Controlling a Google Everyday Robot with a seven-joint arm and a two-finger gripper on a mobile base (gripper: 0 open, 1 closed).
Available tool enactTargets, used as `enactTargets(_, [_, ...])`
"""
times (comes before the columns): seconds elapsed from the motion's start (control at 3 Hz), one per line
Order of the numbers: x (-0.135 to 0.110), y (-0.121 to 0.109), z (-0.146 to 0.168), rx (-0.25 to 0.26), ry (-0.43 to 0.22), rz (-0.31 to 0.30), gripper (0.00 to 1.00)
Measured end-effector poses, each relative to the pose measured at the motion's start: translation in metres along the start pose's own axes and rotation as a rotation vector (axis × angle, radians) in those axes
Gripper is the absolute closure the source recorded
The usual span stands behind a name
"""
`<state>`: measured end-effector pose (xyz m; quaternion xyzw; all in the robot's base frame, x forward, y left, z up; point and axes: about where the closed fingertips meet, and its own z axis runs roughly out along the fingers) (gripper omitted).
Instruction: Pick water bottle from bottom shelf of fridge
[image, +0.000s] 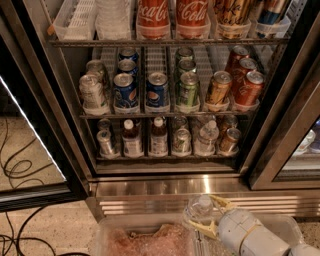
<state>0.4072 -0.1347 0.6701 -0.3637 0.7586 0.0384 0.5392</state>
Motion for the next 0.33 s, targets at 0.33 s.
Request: enactTargets(0.33, [-0.0002, 0.0001, 0.0, 0.0, -0.001, 0.0, 1.0])
